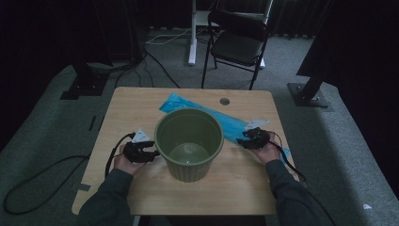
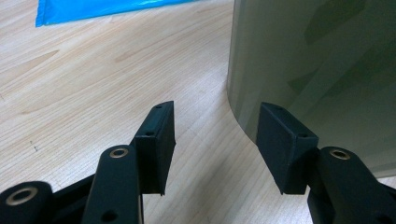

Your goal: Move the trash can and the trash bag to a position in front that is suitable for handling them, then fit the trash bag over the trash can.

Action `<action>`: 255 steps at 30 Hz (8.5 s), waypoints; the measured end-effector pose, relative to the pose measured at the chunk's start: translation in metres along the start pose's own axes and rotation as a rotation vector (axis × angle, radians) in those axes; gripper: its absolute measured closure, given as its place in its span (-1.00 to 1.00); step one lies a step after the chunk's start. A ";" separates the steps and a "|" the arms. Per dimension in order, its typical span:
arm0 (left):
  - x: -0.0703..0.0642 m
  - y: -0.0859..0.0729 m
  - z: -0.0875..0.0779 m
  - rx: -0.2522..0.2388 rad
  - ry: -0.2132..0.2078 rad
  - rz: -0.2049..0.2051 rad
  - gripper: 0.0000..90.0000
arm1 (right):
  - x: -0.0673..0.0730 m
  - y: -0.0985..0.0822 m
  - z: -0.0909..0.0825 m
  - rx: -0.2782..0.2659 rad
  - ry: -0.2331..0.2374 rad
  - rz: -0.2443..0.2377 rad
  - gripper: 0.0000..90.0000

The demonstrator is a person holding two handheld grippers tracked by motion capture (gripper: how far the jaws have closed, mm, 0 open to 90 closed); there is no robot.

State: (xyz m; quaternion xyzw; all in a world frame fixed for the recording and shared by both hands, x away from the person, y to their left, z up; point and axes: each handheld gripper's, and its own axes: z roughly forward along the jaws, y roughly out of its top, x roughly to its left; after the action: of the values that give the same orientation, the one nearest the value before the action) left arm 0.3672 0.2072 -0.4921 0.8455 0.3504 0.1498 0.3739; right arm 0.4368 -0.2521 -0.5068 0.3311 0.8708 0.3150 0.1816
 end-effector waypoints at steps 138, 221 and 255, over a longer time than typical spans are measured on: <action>0.001 -0.006 -0.007 -0.010 0.025 0.006 0.05 | -0.003 -0.028 -0.013 0.149 0.026 0.024 0.96; 0.002 -0.011 -0.013 -0.028 0.031 -0.007 0.04 | -0.005 0.038 0.030 0.092 -0.004 0.069 -0.10; 0.002 -0.012 -0.016 -0.029 0.033 -0.009 0.04 | -0.013 0.044 0.010 0.058 0.047 0.041 0.99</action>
State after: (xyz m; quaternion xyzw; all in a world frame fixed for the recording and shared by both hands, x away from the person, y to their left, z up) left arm 0.3544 0.2223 -0.4901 0.8357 0.3584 0.1670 0.3810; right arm 0.4719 -0.2314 -0.4833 0.3464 0.8766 0.3010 0.1447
